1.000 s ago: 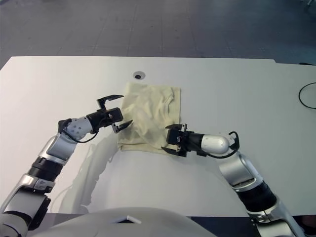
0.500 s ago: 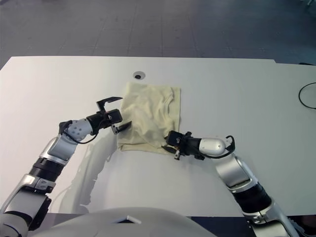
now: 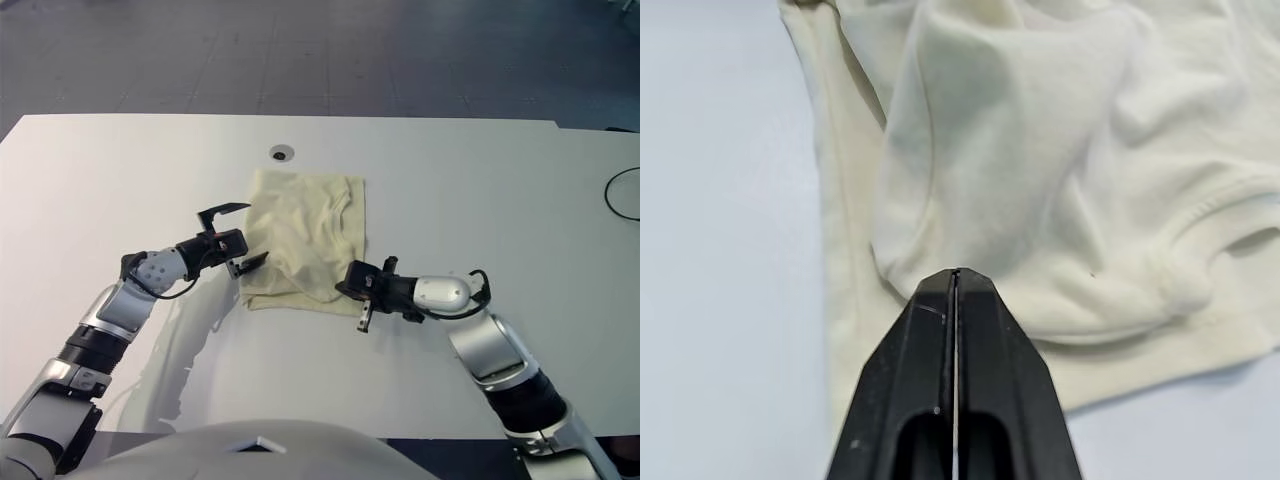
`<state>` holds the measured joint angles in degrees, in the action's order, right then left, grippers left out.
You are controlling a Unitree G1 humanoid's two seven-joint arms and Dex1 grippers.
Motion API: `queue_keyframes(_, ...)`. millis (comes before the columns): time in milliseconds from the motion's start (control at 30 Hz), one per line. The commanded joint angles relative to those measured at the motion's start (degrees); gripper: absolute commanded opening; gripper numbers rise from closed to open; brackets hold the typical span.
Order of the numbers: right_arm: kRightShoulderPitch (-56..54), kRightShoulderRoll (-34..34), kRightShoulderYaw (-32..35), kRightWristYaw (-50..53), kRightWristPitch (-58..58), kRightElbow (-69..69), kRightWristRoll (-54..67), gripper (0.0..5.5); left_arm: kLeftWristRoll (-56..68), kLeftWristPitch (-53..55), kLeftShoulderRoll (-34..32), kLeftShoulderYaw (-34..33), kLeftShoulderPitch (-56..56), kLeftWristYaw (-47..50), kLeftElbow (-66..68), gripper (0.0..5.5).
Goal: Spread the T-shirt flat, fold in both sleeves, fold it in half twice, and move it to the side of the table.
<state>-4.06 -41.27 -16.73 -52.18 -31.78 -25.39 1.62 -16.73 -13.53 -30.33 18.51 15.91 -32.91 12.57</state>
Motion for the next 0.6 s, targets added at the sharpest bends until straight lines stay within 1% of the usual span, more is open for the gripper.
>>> queue_keyframes(33, -0.48, -0.81, -0.67, -1.04, 1.16, -1.74, 0.72, 0.02, -1.9, 0.91, -0.78, 1.77, -1.99, -1.42, 2.0, 5.4)
queue_keyframes(167, -0.42, 0.0, -1.32, -0.42, 1.58, -2.13, 0.45, 0.57, -1.94, 0.82, -0.7, 1.83, -1.89, -1.43, 2.16, 5.4)
queue_keyframes(300, -0.84, 0.47, -2.67, 0.3, 1.97, -1.1, -0.51, 1.25, -1.95, 0.8, -0.62, 1.88, -1.76, -1.45, 2.3, 5.4)
queue_keyframes(400, -1.28, 0.93, -3.93, 1.15, 2.62, 0.79, -1.58, 1.61, -2.01, 0.79, -0.42, 1.97, -1.32, -1.45, 2.6, 5.4)
queue_keyframes(433, -1.41, 1.13, -4.35, 1.35, 2.76, 1.27, -1.84, 1.41, -2.02, 0.78, -0.39, 1.98, -1.25, -1.42, 2.64, 5.4)
queue_keyframes(467, -1.52, 1.29, -4.72, 1.47, 2.86, 1.63, -2.0, 1.44, -2.02, 0.79, -0.35, 1.99, -1.18, -1.38, 2.69, 5.4)
queue_keyframes(600, -1.69, 1.49, -5.84, 1.57, 3.18, 2.68, -2.86, 0.8, -2.05, 0.8, -0.3, 2.07, -1.03, -1.24, 2.89, 5.4)
